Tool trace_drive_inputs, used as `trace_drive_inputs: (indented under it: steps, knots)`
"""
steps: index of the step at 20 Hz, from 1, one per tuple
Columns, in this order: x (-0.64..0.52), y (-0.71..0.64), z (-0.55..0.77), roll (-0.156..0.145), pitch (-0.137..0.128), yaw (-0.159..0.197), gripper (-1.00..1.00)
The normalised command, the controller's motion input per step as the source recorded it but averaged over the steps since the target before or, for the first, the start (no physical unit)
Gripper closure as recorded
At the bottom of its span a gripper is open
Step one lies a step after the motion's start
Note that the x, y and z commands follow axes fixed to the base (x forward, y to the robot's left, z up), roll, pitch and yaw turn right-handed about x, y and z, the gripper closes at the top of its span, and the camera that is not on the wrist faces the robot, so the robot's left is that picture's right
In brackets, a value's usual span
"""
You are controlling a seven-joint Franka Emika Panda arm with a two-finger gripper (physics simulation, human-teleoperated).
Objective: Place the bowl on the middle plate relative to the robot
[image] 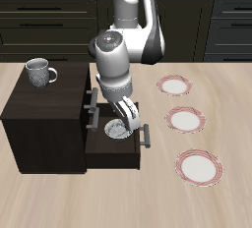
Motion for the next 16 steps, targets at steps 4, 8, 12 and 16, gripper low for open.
trace_drive_inputs:
  steps: [4, 8, 12, 16]
  knots:
    - [0.05, 0.08, -0.43, 0.042, 0.006, 0.030, -1.00]
    - [0.05, -0.04, -0.56, 0.008, 0.053, -0.011, -1.00]
    - [0.03, 0.06, -0.54, 0.050, 0.035, -0.021, -1.00]
    - [-0.02, -0.03, -0.14, 0.017, 0.002, 0.000, 1.00]
